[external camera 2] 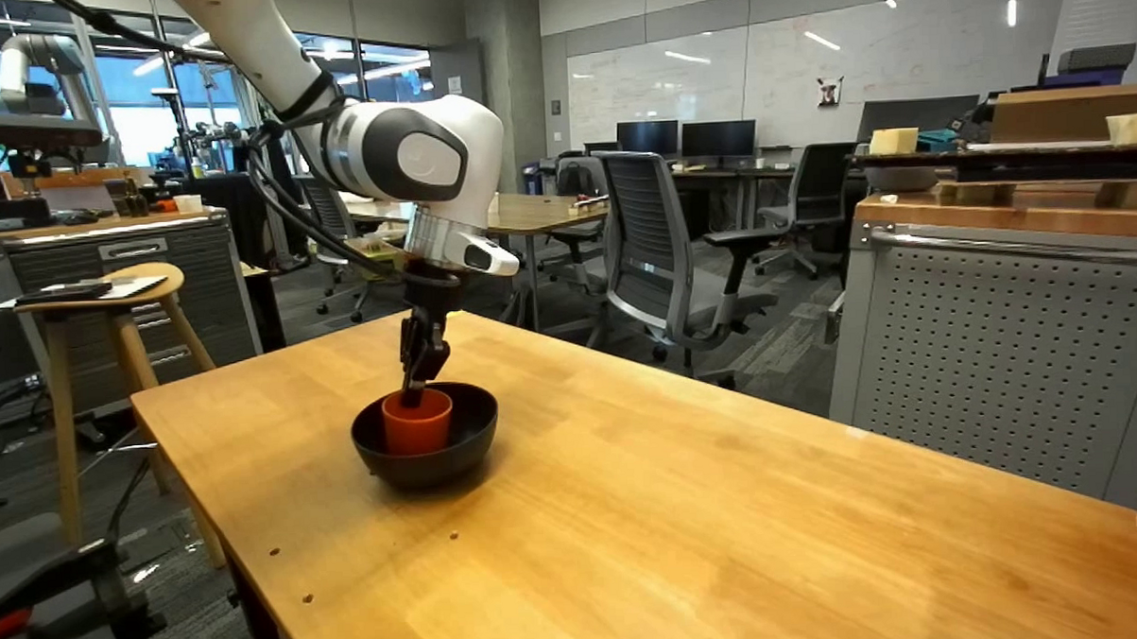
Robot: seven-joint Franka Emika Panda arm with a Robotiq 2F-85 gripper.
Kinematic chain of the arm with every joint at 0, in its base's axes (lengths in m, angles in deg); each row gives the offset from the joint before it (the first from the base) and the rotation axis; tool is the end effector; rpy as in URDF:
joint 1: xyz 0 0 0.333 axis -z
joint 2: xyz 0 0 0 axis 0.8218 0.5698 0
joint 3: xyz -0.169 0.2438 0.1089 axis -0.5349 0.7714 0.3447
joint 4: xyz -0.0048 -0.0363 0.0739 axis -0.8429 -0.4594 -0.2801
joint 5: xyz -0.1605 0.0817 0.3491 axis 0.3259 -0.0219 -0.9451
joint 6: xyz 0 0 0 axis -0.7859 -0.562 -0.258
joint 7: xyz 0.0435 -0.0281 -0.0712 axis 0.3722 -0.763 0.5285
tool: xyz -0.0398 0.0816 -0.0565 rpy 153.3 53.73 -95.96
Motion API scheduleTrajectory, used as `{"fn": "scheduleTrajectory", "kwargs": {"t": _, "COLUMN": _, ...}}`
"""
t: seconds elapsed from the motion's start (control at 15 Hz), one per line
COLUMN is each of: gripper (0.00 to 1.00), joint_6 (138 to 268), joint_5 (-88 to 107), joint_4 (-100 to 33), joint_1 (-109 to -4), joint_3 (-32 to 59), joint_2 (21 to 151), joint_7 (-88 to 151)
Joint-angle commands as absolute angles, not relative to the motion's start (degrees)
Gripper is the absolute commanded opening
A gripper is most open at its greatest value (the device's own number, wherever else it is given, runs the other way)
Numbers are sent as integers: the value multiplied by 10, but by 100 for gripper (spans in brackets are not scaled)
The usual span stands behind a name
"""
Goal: Place the orange cup in the black bowl
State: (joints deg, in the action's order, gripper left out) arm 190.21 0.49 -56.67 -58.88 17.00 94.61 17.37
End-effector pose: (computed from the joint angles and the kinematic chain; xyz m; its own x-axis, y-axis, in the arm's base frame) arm 0.5637 0.0372 0.2131 0.8872 -0.3216 -0.3307 -0.3277 -0.9440 0.0391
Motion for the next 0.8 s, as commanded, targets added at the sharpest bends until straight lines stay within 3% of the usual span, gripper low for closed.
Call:
{"fn": "scheduleTrajectory", "kwargs": {"t": 0.0, "gripper": 39, "joint_6": 1888, "joint_5": 26, "joint_4": -536, "joint_1": -599, "joint_3": 166, "joint_2": 959, "joint_7": 169}}
{"fn": "scheduleTrajectory", "kwargs": {"t": 0.53, "gripper": 98, "joint_6": 1885, "joint_5": 30, "joint_4": -576, "joint_1": -605, "joint_3": 171, "joint_2": 863, "joint_7": 173}}
{"fn": "scheduleTrajectory", "kwargs": {"t": 0.73, "gripper": 100, "joint_6": 1878, "joint_5": 30, "joint_4": -596, "joint_1": -604, "joint_3": 174, "joint_2": 808, "joint_7": 176}}
